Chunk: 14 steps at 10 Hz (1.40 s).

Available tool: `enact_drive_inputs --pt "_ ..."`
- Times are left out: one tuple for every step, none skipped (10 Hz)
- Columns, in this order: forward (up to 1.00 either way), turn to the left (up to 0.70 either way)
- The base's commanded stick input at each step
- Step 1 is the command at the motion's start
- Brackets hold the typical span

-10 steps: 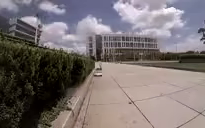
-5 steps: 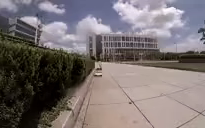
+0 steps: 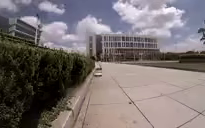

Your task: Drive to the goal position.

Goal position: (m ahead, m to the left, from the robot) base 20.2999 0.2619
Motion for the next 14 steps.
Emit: enact_drive_inputs --pt "0.04 0.0" --pt "0.04 0.0" --pt "0.04 0.0" --pt "0.04 0.0" --pt "0.04 0.0" --pt "0.04 0.0" --pt "0.04 0.0" --pt "0.04 0.0" --pt "0.04 0.0" --pt "0.04 0.0" --pt "0.04 0.0" --pt "0.04 0.0" --pt "0.04 0.0" --pt "0.04 0.0"
